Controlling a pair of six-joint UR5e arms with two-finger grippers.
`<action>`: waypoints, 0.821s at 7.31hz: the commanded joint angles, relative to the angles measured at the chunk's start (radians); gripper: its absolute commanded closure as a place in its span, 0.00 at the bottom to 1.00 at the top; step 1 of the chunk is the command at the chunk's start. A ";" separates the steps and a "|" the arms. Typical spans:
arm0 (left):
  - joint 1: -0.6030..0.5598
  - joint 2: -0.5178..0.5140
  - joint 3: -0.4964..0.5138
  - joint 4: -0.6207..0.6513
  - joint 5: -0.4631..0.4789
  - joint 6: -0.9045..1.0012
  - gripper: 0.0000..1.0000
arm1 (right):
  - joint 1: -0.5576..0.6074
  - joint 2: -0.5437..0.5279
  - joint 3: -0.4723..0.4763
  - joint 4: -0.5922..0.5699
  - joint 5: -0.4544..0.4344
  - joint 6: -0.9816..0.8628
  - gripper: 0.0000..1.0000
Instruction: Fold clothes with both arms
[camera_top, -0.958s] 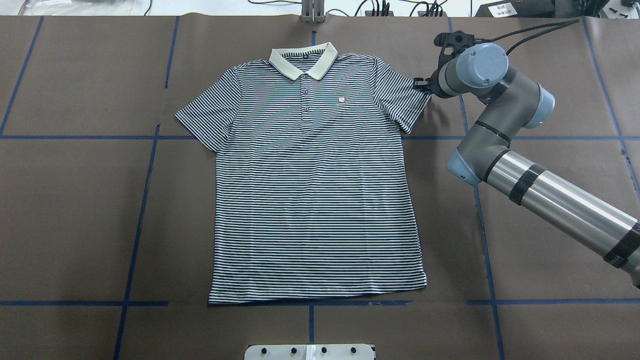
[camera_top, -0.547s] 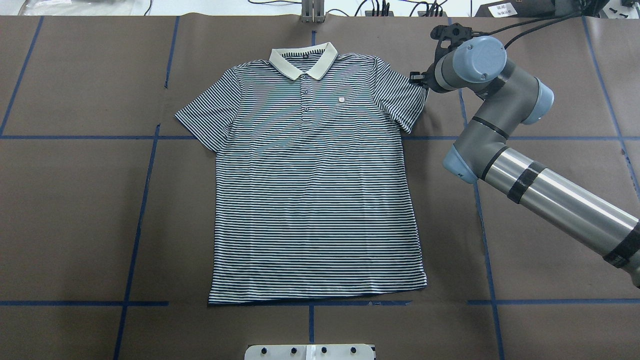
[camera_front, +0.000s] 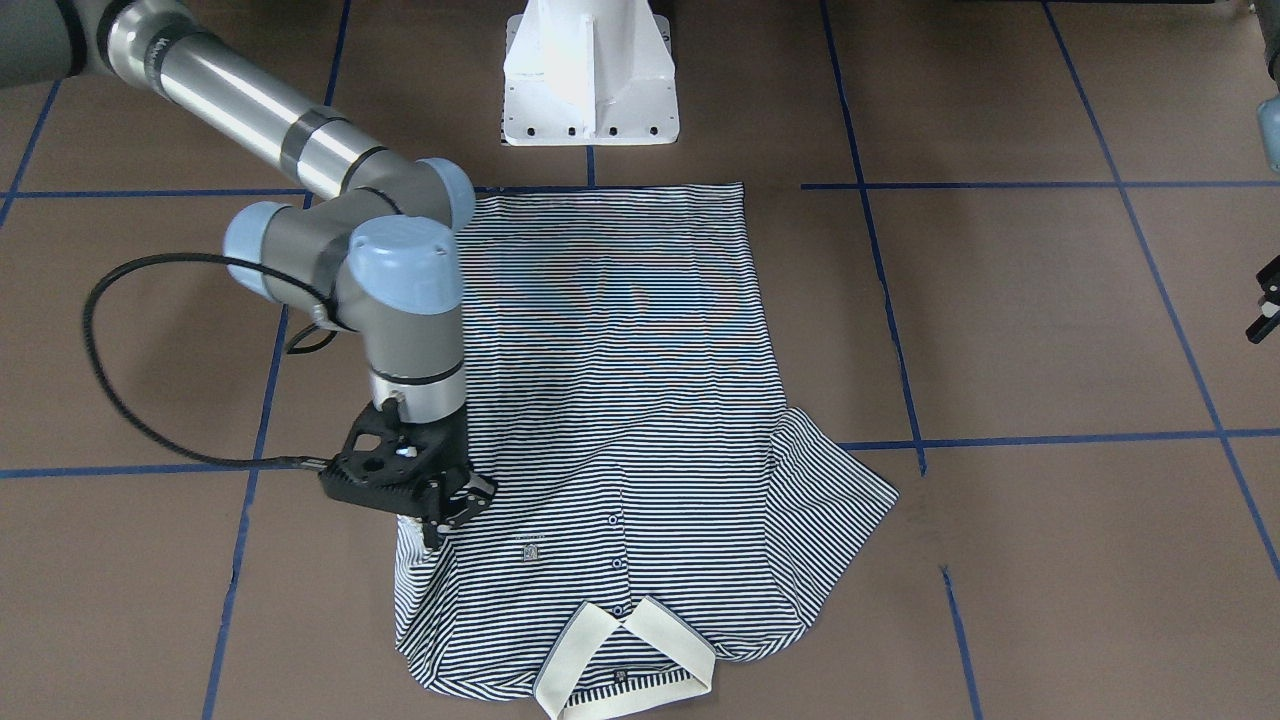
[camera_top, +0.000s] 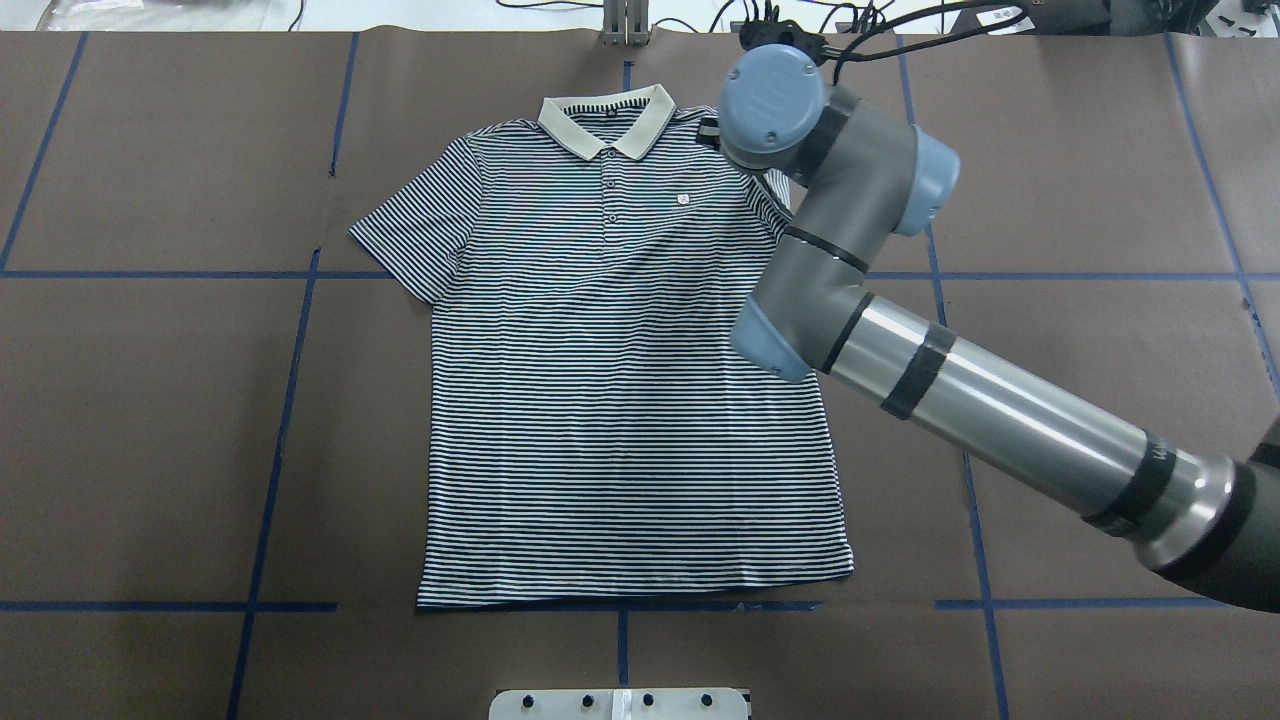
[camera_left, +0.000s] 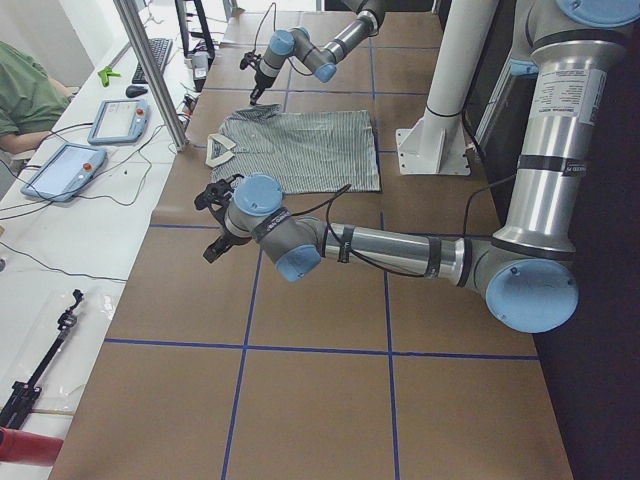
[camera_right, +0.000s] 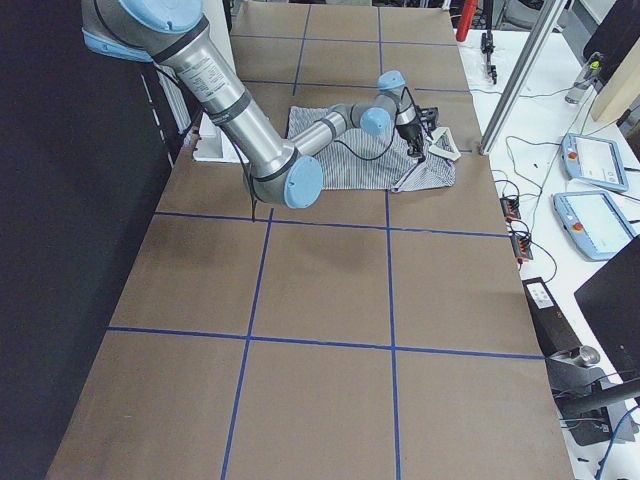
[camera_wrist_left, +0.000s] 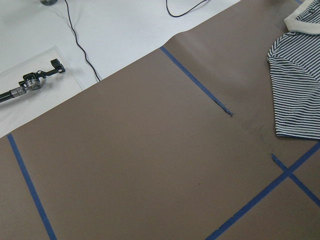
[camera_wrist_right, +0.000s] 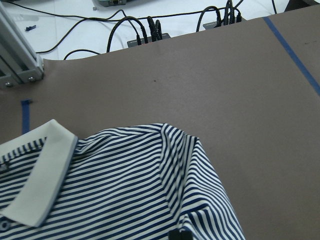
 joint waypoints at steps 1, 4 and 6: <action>0.000 0.003 0.000 0.000 0.000 0.000 0.00 | -0.050 0.148 -0.148 -0.042 -0.072 0.125 1.00; 0.000 0.005 0.000 0.000 0.000 -0.002 0.00 | -0.066 0.155 -0.159 -0.041 -0.099 0.075 0.00; 0.005 -0.006 0.000 -0.003 0.002 -0.006 0.00 | -0.032 0.147 -0.116 -0.037 -0.040 -0.046 0.00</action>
